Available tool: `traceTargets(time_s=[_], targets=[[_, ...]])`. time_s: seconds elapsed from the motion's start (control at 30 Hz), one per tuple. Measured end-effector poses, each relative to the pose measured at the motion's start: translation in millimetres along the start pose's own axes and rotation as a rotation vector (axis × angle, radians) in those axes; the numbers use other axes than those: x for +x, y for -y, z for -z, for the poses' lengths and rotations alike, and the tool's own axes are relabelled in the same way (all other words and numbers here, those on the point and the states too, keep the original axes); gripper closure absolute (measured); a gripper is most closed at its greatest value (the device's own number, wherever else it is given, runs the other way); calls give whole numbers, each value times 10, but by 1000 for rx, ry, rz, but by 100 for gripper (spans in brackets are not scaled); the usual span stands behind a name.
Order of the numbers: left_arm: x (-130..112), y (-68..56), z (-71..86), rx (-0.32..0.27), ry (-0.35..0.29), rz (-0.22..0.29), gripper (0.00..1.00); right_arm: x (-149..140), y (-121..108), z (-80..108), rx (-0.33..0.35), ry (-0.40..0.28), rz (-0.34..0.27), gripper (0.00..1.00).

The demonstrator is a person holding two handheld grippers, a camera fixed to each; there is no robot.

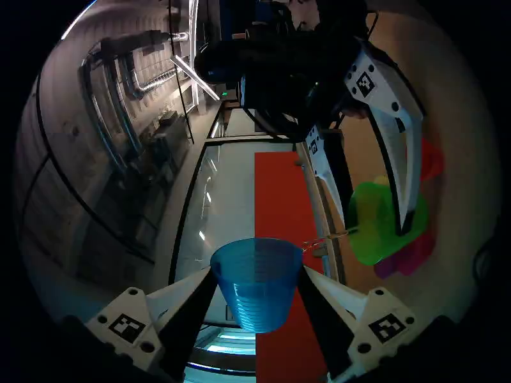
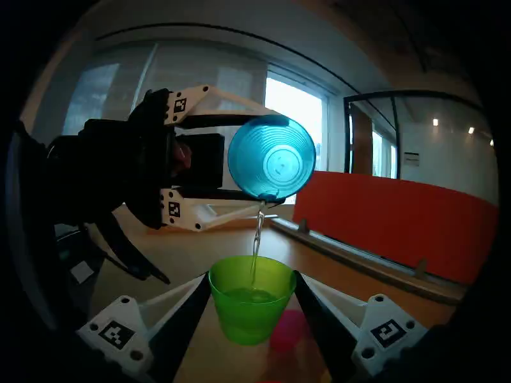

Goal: Pour water

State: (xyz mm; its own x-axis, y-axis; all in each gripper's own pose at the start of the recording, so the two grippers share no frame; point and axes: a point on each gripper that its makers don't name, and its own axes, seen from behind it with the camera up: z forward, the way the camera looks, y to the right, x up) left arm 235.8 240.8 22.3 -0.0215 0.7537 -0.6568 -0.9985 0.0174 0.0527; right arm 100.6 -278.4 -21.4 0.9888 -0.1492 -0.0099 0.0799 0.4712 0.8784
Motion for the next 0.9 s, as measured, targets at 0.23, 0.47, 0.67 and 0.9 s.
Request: traceTargets(time_s=[0.23, 0.47, 0.67, 0.9], targets=[[3, -12, 3, 0, 2, -2, 15, 0, 1, -2, 1, 0, 0, 6], [6, -36, 10, 0, 2, -5, 15, 1, -3, -9, -1, 0, 0, 6], [-6, -10, -6, 0, 0, 0, 15, 9, -3, -5, -2, 0, 0, 6], [-9, 6, -9, 0, -4, 25, 15, 10, -5, 4, -4, -2, -1, 6]])
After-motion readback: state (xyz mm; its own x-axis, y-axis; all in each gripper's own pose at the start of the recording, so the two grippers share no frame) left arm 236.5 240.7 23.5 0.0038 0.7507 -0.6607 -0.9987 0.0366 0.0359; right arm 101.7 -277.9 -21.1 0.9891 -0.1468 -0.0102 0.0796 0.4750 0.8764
